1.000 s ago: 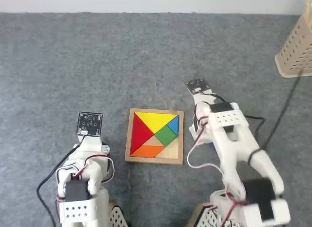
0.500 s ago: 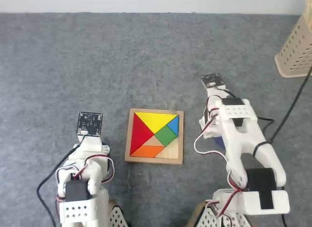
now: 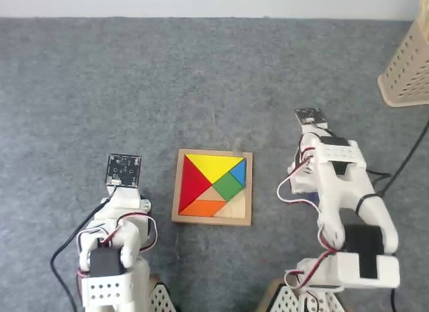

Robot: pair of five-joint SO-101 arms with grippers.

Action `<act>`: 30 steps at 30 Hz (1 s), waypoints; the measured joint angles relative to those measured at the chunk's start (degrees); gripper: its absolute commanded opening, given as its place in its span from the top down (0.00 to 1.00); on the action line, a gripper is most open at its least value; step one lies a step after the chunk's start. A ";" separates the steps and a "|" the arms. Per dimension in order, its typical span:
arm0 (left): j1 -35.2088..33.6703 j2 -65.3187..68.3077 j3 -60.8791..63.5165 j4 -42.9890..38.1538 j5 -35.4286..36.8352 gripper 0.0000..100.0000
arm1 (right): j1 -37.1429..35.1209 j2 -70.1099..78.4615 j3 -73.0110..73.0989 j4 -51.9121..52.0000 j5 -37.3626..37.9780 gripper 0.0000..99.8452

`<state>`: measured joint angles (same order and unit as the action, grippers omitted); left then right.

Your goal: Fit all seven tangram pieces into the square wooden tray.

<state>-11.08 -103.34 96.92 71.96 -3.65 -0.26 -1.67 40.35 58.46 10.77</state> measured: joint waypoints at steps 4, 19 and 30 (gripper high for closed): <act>0.00 0.00 0.00 0.00 0.00 0.99 | 0.35 0.00 0.00 0.00 0.00 0.84; -0.09 0.00 0.00 0.00 0.00 0.99 | -1.85 -5.45 0.09 3.43 -4.04 0.99; -0.09 0.00 0.00 0.00 0.00 0.99 | -29.19 -21.19 0.09 2.11 -9.14 0.99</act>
<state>-11.16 -103.34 96.92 71.96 -3.65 -29.45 -22.86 40.44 60.57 1.63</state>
